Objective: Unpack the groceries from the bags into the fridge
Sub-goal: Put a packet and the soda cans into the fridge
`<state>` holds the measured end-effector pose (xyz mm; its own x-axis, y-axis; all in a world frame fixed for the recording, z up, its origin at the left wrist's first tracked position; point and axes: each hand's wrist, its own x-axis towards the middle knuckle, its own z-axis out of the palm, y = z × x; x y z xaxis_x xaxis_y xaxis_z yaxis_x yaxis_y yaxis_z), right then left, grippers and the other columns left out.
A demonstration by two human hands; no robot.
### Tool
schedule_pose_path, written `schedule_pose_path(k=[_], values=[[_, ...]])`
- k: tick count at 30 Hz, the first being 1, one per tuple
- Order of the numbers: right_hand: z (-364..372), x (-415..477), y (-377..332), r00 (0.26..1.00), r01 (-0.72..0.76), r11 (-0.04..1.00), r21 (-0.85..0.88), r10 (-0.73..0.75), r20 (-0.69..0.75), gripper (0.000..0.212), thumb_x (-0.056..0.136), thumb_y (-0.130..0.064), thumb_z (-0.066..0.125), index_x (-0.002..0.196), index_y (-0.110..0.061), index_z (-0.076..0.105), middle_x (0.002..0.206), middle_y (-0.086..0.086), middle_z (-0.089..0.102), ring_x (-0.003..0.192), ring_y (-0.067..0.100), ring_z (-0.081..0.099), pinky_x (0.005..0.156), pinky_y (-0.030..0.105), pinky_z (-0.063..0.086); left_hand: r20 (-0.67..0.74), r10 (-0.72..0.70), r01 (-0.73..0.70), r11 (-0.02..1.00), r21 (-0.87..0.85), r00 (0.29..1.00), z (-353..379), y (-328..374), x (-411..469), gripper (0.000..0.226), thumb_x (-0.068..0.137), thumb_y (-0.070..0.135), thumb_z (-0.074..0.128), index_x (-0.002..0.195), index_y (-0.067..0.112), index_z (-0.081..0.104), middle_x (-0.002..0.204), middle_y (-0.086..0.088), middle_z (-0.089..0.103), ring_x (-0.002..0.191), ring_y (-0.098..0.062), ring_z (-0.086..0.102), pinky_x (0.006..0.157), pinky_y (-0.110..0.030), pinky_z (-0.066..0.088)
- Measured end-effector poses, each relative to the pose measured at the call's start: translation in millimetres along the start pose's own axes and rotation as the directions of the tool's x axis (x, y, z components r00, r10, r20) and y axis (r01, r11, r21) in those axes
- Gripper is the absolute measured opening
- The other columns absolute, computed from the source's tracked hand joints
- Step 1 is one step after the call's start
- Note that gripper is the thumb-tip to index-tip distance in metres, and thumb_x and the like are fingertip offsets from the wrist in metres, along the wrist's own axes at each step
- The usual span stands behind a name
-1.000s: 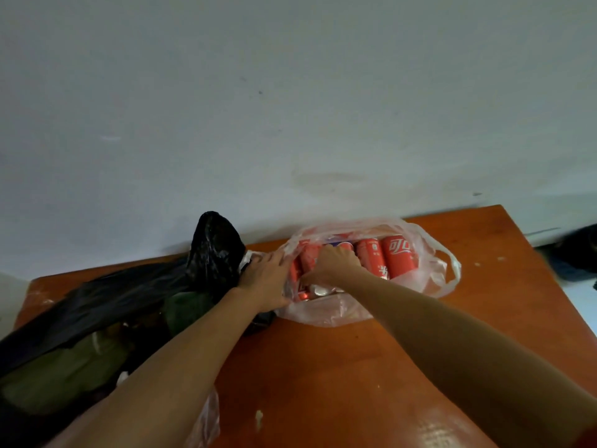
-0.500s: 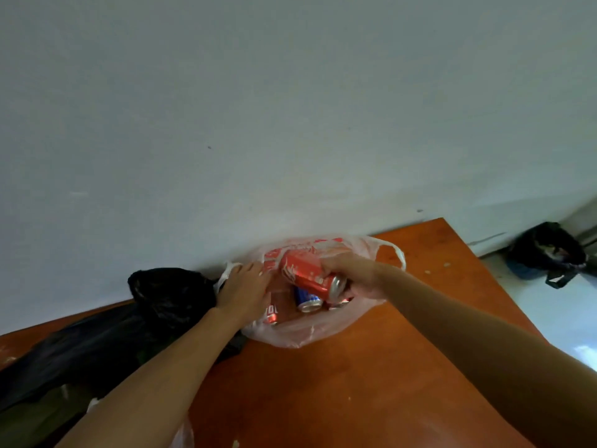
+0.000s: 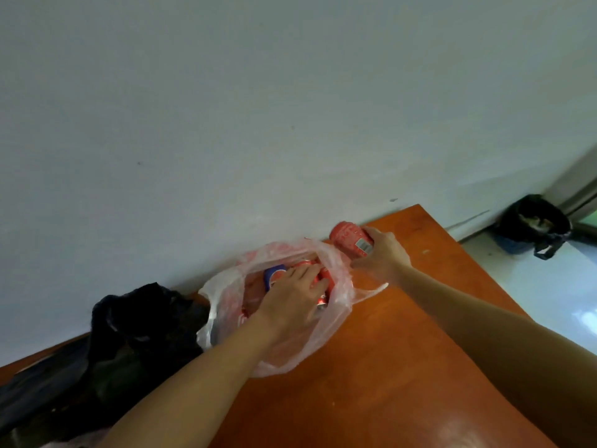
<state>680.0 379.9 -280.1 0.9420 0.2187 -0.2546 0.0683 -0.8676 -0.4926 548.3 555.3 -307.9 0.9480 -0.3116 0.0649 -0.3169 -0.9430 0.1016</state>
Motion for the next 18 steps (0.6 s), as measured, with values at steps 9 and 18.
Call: schedule_pose_path(k=[9,18], values=[[41.5,27.4,81.9,0.990,-0.096,0.992,0.085,0.086,0.115,0.096,0.067,-0.042,0.083,0.147,-0.028,0.032,0.128,0.007,0.049,0.111,0.027,0.056,0.095,0.043,0.050,0.144,-0.364,0.358,0.931,0.064,0.920,42.3,-0.5,57.1,0.041,0.095,0.034,0.048,0.131,0.014,0.053,0.144,-0.008,0.043,0.133,-0.029,0.038,0.111,-0.043,0.032],[59.8,43.5,104.9,0.974,-0.081,0.987,0.138,0.050,0.219,0.096,0.063,-0.045,0.083,0.145,-0.027,0.035,0.125,0.006,0.051,0.105,0.027,0.059,0.090,0.045,0.053,0.347,-0.630,0.650,0.757,0.071,0.695,71.5,18.5,80.9,0.108,0.078,0.067,0.059,0.152,0.015,0.000,0.155,-0.023,0.008,0.141,-0.043,0.016,0.115,-0.052,0.020]])
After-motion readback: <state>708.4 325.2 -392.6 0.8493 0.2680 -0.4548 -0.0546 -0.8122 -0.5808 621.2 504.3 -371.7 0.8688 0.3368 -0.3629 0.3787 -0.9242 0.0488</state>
